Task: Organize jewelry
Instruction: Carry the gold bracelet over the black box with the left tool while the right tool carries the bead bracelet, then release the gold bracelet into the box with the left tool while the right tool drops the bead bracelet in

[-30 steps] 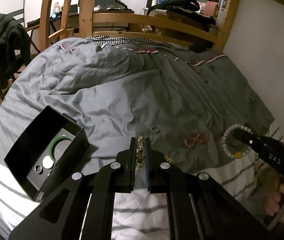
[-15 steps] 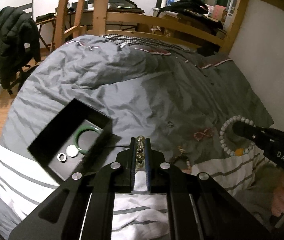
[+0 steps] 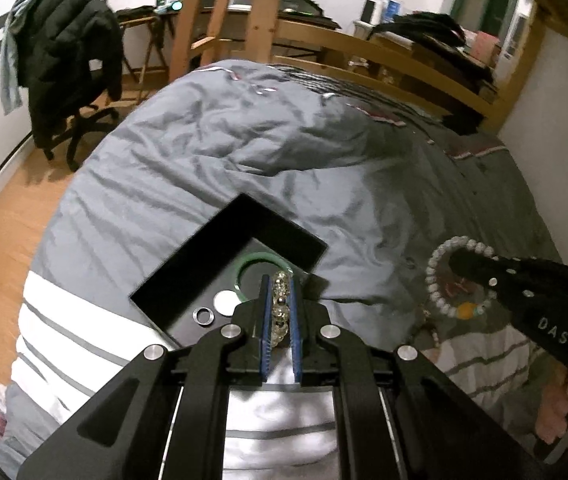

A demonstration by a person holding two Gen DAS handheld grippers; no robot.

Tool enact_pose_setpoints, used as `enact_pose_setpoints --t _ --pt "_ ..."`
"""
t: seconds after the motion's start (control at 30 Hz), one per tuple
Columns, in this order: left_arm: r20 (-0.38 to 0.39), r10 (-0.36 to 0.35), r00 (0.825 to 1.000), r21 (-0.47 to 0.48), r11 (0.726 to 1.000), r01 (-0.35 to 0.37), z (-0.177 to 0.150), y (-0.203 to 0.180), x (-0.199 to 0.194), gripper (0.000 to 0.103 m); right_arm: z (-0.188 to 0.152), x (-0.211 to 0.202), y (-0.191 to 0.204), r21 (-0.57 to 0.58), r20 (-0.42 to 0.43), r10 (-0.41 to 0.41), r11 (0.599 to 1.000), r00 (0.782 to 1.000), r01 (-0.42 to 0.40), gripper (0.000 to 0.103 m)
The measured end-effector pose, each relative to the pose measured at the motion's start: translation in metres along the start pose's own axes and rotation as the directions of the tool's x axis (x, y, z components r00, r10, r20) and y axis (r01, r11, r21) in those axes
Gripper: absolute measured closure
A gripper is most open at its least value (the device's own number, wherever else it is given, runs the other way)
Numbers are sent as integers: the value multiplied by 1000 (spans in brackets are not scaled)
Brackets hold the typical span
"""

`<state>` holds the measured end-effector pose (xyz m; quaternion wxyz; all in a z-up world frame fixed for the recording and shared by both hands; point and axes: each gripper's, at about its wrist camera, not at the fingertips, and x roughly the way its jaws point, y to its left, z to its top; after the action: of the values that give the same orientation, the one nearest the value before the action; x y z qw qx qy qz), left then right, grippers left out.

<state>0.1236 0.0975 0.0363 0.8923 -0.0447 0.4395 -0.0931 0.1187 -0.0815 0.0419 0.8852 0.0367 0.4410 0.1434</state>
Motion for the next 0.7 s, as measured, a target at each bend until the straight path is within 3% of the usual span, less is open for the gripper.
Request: enact_pose_setpoints --t 0.33,0.7 --pt "-9 24 1000 -48 999 -25 6 29 7 95 24 49 34 -8 -45 67 998 997 -67 94" --pt "-110 11 994 -133 991 -26 7 53 46 95 36 96 55 40 -100 173 985 980 -170 94"
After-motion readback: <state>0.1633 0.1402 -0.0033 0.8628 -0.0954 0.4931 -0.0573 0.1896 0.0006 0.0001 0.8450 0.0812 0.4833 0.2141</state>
